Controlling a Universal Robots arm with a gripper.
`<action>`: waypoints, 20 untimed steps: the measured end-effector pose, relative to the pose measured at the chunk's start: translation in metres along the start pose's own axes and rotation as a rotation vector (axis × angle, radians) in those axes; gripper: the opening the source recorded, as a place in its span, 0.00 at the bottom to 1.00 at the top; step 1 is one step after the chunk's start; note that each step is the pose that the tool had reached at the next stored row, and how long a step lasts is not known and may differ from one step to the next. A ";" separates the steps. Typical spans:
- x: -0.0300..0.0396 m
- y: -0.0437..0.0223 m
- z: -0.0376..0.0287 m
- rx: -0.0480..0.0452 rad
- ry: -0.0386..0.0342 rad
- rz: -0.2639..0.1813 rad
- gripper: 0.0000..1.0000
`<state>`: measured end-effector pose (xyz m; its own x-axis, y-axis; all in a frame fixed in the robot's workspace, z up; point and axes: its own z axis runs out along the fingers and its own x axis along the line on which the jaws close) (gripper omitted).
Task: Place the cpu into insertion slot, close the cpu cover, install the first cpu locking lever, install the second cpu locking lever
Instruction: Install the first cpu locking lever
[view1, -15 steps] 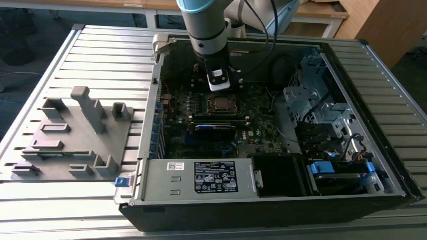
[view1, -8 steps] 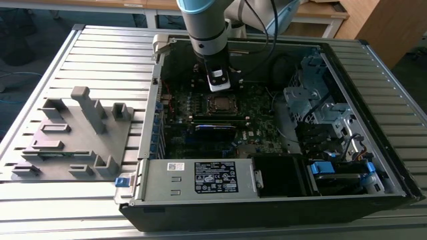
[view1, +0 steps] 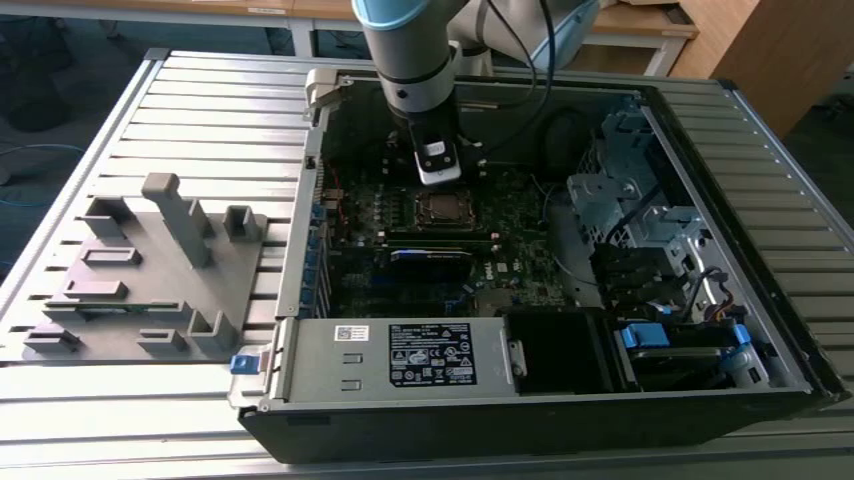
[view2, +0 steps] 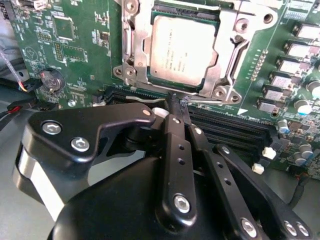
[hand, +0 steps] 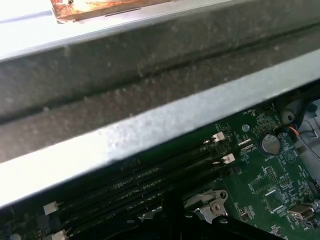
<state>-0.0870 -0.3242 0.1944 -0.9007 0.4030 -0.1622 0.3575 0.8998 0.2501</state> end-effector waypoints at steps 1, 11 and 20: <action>0.0001 -0.0001 0.0004 0.0018 -0.0025 -0.001 0.10; 0.0010 -0.0013 0.0055 0.0039 -0.0127 -0.003 0.10; 0.0008 -0.0007 0.0042 0.0035 -0.0126 -0.002 0.10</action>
<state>-0.0870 -0.3238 0.1901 -0.8984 0.4028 -0.1748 0.3561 0.9014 0.2464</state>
